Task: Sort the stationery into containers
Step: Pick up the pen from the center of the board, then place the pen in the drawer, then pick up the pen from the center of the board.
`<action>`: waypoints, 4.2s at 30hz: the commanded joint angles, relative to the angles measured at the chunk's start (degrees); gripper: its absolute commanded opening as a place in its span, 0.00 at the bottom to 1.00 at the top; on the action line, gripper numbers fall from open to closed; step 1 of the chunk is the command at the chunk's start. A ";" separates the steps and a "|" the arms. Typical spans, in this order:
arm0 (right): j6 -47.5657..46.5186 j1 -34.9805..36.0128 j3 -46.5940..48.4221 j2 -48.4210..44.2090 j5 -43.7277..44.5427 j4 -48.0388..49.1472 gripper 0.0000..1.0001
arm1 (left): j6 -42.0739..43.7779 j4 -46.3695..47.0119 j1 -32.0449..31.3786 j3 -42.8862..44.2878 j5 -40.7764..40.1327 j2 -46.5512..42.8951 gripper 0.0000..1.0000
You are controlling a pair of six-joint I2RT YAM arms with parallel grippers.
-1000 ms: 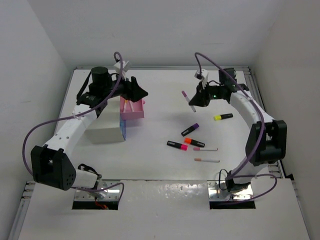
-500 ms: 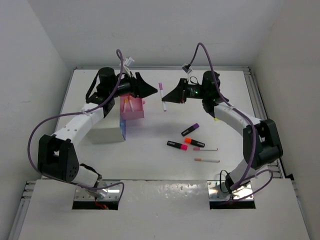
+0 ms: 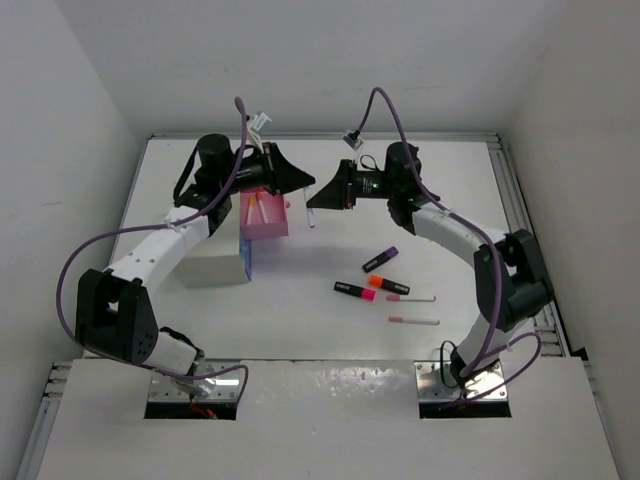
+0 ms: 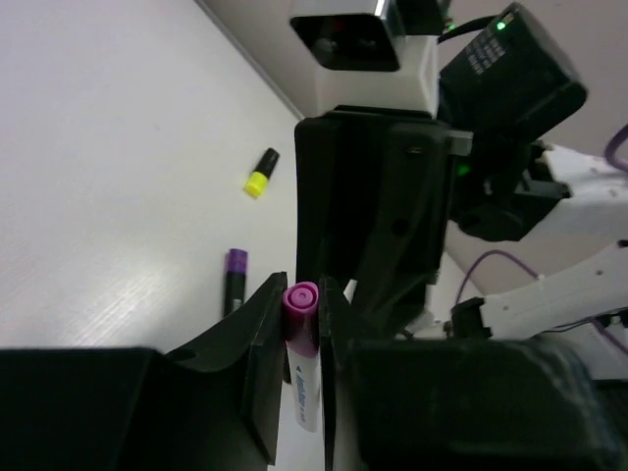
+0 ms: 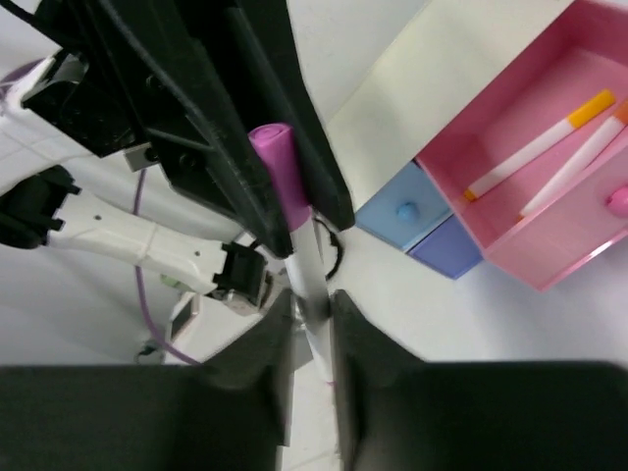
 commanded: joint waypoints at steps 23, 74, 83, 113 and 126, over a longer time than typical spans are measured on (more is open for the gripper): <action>-57.38 -19.26 0.15 -9.36 23.30 -64.17 0.47 | 43.35 -41.80 3.55 22.13 -30.79 13.41 0.12; -98.63 -9.24 -21.99 -8.05 48.70 -69.82 0.30 | 37.55 -40.13 5.39 21.78 -16.03 9.19 0.77; -105.66 -6.08 -26.65 -13.48 51.00 -70.32 0.05 | 37.29 -36.89 6.45 18.89 -16.11 8.85 0.75; -16.14 -2.47 -0.02 -14.99 4.85 -20.43 0.00 | -3.14 9.97 2.06 2.62 13.16 1.37 0.75; -9.34 -0.54 2.17 -11.65 5.38 -13.56 0.00 | -0.86 7.69 -1.90 3.23 10.70 2.07 0.73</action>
